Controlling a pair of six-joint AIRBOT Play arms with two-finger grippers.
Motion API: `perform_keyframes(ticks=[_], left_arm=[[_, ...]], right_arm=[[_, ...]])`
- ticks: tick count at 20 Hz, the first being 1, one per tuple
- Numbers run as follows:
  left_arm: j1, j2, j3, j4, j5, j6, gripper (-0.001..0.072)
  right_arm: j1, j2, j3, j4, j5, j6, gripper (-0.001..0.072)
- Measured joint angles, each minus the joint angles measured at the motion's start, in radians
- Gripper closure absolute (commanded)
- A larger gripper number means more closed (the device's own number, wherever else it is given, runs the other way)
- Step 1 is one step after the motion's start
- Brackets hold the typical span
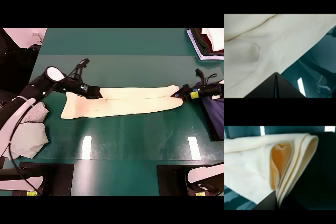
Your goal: Fold the shirts.
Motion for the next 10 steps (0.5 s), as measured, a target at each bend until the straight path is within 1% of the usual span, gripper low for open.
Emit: perform_keyframes(ticks=[5,10], left_arm=[[-0.104,-0.203,0.198,-0.001,0.009,-0.012,0.0684],[-0.191,-0.41,0.412,-0.001,0.008,-0.064,0.0684]], right_arm=[[0.041,0.154,0.139,0.011,0.073,0.102,0.0701],[0.197,0.233,0.33,0.016,0.125,0.187,0.0701]])
